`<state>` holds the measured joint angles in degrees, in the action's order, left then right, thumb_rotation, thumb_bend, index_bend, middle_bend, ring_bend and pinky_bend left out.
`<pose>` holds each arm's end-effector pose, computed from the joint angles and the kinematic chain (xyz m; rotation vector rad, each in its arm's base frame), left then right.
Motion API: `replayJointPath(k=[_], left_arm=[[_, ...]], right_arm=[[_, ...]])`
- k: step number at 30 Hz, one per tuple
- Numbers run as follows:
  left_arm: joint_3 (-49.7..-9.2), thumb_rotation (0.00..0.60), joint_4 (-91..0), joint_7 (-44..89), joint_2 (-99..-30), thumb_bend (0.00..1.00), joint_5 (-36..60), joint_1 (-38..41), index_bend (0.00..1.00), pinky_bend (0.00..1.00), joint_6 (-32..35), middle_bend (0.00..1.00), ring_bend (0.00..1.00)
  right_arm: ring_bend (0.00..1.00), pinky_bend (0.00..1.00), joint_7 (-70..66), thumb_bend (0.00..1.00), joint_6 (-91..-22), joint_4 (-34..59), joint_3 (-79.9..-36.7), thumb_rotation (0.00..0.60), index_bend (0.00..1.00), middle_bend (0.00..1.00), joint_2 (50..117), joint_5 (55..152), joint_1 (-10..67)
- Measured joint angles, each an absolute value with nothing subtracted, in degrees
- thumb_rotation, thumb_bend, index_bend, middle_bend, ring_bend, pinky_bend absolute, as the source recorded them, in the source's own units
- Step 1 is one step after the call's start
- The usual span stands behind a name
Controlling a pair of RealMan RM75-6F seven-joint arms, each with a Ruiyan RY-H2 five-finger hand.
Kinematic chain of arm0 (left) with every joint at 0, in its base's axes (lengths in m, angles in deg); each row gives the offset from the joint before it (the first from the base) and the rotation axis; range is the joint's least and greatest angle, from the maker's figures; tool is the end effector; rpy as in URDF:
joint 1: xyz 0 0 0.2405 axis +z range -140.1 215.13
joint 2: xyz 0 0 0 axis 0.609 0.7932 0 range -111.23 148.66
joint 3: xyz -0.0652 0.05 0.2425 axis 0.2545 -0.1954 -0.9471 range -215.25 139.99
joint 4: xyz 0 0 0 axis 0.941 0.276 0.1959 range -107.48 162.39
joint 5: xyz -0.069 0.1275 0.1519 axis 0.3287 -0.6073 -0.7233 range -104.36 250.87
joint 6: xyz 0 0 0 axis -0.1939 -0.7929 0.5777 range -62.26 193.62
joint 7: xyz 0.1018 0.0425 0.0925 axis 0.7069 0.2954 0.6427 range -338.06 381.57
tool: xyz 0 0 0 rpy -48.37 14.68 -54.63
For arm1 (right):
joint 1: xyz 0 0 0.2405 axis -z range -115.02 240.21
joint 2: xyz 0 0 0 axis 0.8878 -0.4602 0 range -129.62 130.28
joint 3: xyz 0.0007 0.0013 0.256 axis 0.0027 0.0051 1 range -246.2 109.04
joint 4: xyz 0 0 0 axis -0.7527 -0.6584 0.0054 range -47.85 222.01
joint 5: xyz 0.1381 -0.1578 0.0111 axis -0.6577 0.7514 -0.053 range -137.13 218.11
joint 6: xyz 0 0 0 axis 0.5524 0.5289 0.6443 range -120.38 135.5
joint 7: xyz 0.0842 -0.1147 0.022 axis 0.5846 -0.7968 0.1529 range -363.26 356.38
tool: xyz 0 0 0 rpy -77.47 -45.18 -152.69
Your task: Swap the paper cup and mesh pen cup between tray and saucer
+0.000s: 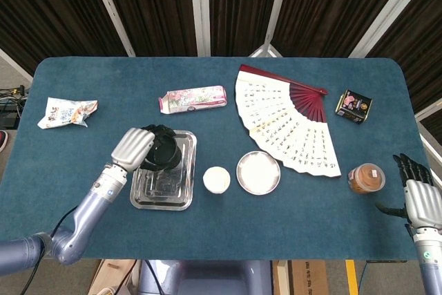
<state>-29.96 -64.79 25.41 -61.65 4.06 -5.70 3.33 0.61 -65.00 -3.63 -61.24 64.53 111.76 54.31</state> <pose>-0.1341 0.3391 0.0329 -1.7965 -1.0457 -1.1882 -0.3425 -0.2130 0.1581 1.2290 -1.1270 0.8076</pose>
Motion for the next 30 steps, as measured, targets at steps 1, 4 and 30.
replayJointPath(k=[1, 4, 30], left_arm=[[-30.31, 0.600, -63.51, 23.58, -61.82, 0.37, 3.22, -5.45, 0.43, 0.44, 3.57, 0.29, 0.29], [-31.42, 0.600, -58.60, 17.93, -62.84, 0.34, 0.21, -4.93, 0.42, 0.43, 4.66, 0.28, 0.28], [-32.97, 0.600, -61.16, 10.80, -58.99, 0.00, -9.00, -0.39, 0.15, 0.09, -0.10, 0.00, 0.00]], right_arm=[[0.01, 0.00, 0.43, 0.00, -64.97, -3.59, -61.23, 0.600, 0.00, 0.00, 64.60, 111.67, 54.29], [0.01, 0.00, -0.37, 0.00, -64.84, -3.34, -61.17, 0.600, 0.00, 0.00, 64.91, 111.30, 54.16], [0.00, 0.00, -0.84, 0.00, -64.70, -3.43, -61.80, 0.600, 0.00, 0.00, 64.95, 114.60, 53.36]])
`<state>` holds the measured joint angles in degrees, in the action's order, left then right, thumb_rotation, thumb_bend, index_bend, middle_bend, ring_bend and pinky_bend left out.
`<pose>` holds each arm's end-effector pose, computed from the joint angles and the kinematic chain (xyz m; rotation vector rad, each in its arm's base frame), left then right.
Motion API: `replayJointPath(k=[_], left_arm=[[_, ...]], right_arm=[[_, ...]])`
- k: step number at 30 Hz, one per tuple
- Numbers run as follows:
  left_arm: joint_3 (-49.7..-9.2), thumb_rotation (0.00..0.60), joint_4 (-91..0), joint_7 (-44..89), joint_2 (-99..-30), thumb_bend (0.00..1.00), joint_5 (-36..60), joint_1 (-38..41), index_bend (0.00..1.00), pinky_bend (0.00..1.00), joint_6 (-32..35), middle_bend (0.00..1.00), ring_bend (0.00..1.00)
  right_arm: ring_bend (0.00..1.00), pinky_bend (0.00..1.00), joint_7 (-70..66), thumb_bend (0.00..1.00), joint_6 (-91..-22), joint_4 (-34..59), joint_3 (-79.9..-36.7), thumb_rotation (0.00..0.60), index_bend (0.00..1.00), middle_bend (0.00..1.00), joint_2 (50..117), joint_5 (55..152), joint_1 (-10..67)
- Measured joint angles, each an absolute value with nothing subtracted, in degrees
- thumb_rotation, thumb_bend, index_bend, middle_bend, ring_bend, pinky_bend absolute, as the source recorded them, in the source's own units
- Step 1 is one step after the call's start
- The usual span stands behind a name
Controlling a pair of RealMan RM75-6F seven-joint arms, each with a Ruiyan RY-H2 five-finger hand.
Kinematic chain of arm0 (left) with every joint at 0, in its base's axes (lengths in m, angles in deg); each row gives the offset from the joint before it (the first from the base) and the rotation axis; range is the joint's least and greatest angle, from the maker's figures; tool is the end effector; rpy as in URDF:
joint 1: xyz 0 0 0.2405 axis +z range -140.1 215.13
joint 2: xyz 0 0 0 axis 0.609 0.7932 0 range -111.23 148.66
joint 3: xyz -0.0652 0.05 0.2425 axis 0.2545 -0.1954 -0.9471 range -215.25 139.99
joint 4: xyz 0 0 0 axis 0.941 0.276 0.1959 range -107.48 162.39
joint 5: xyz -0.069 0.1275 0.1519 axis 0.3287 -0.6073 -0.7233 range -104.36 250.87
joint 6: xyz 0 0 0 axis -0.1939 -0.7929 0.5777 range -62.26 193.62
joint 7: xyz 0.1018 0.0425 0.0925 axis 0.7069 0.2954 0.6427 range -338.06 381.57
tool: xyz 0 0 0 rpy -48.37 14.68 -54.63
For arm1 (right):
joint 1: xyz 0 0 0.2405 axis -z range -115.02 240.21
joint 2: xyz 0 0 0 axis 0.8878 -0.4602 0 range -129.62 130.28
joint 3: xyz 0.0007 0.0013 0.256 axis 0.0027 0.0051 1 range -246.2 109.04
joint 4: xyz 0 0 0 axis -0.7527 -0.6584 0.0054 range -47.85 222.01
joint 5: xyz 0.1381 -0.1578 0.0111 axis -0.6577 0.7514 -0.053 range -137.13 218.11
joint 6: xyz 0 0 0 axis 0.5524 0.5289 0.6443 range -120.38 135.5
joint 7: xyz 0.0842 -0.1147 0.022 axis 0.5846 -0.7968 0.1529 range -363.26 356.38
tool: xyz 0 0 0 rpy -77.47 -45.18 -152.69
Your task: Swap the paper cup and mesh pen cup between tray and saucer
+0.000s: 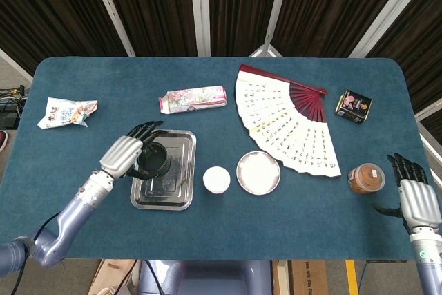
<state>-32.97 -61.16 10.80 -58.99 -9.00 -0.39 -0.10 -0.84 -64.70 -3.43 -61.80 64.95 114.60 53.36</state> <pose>-0.1662 0.3214 0.0490 -1.8118 -1.0805 -1.2973 -0.3341 -0.2174 0.1513 1.3055 -1.0917 0.8099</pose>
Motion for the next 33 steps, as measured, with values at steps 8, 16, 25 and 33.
replayJointPath(k=[8, 16, 25, 33], left_arm=[[-37.08, 0.600, -62.79, 18.15, -55.90, 0.00, -15.75, 13.57, 0.18, 0.11, -21.86, 0.00, 0.00], [-41.69, 0.600, -61.22, 22.12, -54.79, 0.00, -18.21, 23.44, 0.18, 0.11, -29.29, 0.00, 0.00], [-40.25, 0.600, -59.30, 23.72, -56.08, 0.00, -17.16, 25.09, 0.18, 0.11, -28.96, 0.00, 0.00], [-38.06, 0.600, -58.96, 23.10, -56.21, 0.00, -14.78, 25.69, 0.18, 0.11, -26.95, 0.00, 0.00]], right_arm=[[0.00, 0.00, -0.40, 0.00, -57.32, -8.79, -61.61, 0.600, 0.00, 0.00, 63.41, 121.86, 45.95], [0.00, 0.00, -9.23, 0.00, -45.19, -18.38, -59.71, 0.600, 0.00, 0.00, 64.85, 122.81, 34.02], [0.00, 0.00, -23.36, 0.00, -39.39, -20.72, -58.43, 0.600, 0.00, 0.00, 76.70, 112.75, 25.78], [0.00, 0.00, -27.96, 0.00, -38.49, -18.23, -56.47, 0.600, 0.00, 0.00, 82.87, 103.19, 20.15]])
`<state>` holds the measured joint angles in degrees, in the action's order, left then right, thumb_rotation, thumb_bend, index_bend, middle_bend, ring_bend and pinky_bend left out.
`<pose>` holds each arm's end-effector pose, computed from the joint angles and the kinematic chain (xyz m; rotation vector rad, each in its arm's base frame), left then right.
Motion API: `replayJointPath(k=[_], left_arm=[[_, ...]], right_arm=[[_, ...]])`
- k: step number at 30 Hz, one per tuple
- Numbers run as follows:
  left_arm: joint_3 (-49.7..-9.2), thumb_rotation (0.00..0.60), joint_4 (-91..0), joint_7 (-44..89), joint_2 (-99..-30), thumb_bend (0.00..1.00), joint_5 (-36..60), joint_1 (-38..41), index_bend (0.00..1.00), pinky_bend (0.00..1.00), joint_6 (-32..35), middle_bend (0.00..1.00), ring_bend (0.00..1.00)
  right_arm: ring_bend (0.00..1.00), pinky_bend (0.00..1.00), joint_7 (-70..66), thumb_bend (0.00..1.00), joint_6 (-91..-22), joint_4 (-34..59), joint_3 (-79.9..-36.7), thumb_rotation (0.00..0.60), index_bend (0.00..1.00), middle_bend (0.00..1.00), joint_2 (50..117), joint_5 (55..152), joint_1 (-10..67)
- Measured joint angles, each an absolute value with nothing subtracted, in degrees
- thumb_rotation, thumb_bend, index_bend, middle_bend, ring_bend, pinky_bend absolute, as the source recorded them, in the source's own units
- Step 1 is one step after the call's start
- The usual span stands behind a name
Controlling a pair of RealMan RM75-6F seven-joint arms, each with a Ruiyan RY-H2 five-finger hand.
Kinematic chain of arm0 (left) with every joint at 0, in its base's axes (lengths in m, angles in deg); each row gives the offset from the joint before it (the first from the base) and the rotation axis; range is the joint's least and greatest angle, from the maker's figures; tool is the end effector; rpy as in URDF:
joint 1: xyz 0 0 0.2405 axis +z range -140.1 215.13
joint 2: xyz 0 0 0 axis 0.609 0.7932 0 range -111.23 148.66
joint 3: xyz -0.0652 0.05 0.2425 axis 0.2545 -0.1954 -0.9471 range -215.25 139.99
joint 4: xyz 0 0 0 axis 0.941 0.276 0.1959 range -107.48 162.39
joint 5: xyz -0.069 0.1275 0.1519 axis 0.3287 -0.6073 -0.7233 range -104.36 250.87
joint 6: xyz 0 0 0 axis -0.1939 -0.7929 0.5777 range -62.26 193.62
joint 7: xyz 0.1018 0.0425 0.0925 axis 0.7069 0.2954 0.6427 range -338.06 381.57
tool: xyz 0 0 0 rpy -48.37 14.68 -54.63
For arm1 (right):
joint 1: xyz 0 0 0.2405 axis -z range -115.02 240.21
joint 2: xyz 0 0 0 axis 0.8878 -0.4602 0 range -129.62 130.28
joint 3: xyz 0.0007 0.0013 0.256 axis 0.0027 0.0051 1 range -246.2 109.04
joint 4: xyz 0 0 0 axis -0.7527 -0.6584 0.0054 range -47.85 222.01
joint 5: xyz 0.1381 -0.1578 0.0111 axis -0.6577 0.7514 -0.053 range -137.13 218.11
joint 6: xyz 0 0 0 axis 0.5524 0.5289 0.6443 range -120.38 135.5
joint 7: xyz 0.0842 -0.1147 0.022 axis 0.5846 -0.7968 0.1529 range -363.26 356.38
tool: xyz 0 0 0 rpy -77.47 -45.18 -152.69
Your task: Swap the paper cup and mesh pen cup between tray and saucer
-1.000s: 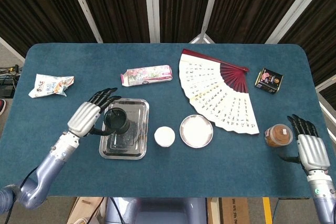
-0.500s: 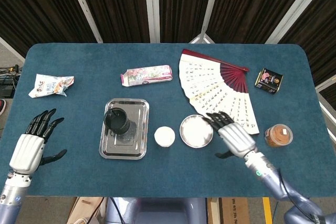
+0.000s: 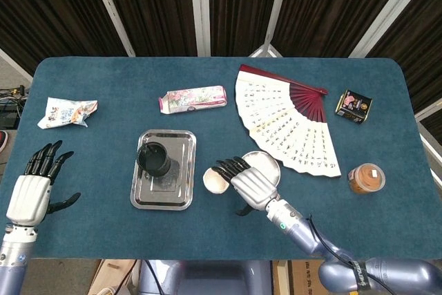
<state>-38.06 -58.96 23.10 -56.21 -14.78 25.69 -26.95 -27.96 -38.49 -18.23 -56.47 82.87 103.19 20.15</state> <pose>-0.2814 0.2042 0.1150 -1.4192 -0.8072 -1.1078 -0.0834 -0.2869 -0.0138 2.1440 -1.0758 0.9953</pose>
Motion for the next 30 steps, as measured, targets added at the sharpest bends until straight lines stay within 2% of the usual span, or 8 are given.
replayJointPath(k=[5, 8, 11, 14, 20, 30], left_arm=[[-37.05, 0.600, -58.52, 23.22, -56.37, 0.02, -14.41, 25.93, 0.18, 0.11, -26.63, 0.00, 0.00], [-36.43, 0.600, -58.33, 22.99, -56.50, 0.02, -14.02, 26.12, 0.18, 0.11, -26.45, 0.00, 0.00], [-36.08, 0.600, -58.29, 22.65, -56.50, 0.02, -13.84, 26.22, 0.18, 0.12, -25.98, 0.00, 0.00], [-35.85, 0.600, -58.34, 22.37, -56.54, 0.02, -13.76, 26.28, 0.19, 0.12, -25.53, 0.00, 0.00], [-35.46, 0.600, -58.60, 21.72, -56.65, 0.02, -13.90, 26.44, 0.19, 0.12, -24.95, 0.00, 0.00], [-34.20, 0.600, -58.23, 21.54, -56.93, 0.02, -13.22, 26.90, 0.20, 0.13, -24.91, 0.00, 0.00]], right_arm=[[0.01, 0.00, -28.87, 0.00, -38.22, -14.59, -55.56, 0.600, 0.00, 0.00, 85.99, 99.13, 16.87], [0.08, 0.05, -29.32, 0.00, -38.48, -12.87, -55.16, 0.600, 0.01, 0.04, 87.33, 97.62, 15.39], [0.19, 0.19, -29.78, 0.00, -39.01, -11.40, -55.05, 0.600, 0.12, 0.15, 88.25, 96.35, 14.38], [0.27, 0.27, -29.98, 0.00, -40.01, -10.20, -55.16, 0.600, 0.20, 0.22, 89.26, 95.28, 13.81], [0.39, 0.35, -29.44, 0.00, -41.57, -8.56, -55.79, 0.600, 0.34, 0.34, 90.47, 96.41, 13.43], [0.43, 0.38, -26.26, 0.00, -46.29, -7.10, -55.99, 0.600, 0.46, 0.42, 91.47, 101.37, 14.43]])
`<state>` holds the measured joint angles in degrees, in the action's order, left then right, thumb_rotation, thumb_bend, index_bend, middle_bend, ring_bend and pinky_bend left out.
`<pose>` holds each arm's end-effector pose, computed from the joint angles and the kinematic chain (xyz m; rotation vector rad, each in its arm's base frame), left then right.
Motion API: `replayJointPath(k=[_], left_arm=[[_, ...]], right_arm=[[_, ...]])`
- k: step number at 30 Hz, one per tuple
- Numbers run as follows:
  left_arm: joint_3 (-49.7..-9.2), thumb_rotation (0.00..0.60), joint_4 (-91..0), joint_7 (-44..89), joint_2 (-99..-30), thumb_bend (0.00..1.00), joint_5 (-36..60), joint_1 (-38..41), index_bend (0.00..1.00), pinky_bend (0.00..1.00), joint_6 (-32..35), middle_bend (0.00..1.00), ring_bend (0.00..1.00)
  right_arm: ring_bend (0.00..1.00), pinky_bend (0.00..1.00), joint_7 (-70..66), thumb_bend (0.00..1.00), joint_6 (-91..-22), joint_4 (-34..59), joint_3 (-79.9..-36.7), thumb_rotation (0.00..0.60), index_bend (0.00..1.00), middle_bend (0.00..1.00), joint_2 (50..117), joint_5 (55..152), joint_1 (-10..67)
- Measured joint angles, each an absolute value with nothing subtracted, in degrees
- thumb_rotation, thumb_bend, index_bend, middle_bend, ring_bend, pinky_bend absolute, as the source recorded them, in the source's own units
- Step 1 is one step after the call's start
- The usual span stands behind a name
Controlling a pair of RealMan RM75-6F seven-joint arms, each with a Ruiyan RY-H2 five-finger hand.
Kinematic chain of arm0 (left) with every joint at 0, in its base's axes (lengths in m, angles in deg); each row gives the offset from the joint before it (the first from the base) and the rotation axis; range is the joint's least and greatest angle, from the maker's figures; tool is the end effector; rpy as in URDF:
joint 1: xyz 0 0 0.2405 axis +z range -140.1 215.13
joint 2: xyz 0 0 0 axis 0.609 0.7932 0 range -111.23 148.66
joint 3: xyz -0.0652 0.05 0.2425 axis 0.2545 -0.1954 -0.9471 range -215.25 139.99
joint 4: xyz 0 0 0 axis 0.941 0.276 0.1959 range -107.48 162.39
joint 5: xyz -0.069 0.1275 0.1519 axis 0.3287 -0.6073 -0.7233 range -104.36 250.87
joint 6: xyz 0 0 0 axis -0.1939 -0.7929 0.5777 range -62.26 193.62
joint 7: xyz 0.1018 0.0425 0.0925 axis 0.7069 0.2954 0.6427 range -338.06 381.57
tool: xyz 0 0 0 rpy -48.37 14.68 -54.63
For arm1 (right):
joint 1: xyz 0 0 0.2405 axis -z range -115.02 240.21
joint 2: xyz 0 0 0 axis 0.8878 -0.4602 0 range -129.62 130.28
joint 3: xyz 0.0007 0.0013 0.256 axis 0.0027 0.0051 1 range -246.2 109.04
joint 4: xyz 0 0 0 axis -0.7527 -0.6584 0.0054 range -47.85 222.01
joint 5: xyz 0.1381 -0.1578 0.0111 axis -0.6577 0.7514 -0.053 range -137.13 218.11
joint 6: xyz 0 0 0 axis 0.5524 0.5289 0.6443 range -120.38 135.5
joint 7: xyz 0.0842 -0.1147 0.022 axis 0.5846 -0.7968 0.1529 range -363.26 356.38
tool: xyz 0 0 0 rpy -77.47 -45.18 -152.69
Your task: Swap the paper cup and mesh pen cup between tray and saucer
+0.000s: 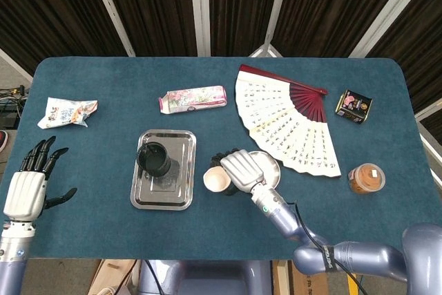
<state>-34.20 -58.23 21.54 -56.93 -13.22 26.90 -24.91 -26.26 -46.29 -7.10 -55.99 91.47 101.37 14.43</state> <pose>-0.2868 0.2123 0.1180 -1.3520 -0.8353 -1.1153 -0.0681 -0.3222 -0.0342 2.0043 -1.0097 1.0889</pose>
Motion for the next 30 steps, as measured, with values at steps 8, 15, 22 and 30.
replayJointPath(k=[8, 15, 22, 30], left_arm=[[-33.72, 0.600, -58.13, 21.79, -57.23, 0.02, -13.19, 27.08, 0.20, 0.13, -24.45, 0.00, 0.00], [-33.58, 0.600, -58.05, 22.57, -57.65, 0.02, -13.40, 27.13, 0.20, 0.13, -24.11, 0.00, 0.00], [-33.54, 0.600, -58.08, 23.55, -58.13, 0.02, -13.79, 27.26, 0.20, 0.13, -24.07, 0.00, 0.00], [-33.22, 0.600, -57.77, 24.40, -58.62, 0.02, -13.55, 27.24, 0.20, 0.13, -23.57, 0.00, 0.00]], right_arm=[[0.44, 0.38, -24.86, 0.00, -49.22, -10.10, -55.99, 0.600, 0.47, 0.42, 86.77, 102.43, 16.76], [0.44, 0.38, -22.99, 0.00, -50.24, -12.27, -56.23, 0.600, 0.46, 0.41, 79.98, 101.82, 19.27], [0.44, 0.38, -17.20, 0.00, -46.95, -11.04, -57.35, 0.600, 0.46, 0.42, 76.75, 101.24, 20.89], [0.39, 0.31, -11.63, 0.00, -44.65, -6.12, -58.60, 0.600, 0.35, 0.38, 77.73, 104.29, 21.56]])
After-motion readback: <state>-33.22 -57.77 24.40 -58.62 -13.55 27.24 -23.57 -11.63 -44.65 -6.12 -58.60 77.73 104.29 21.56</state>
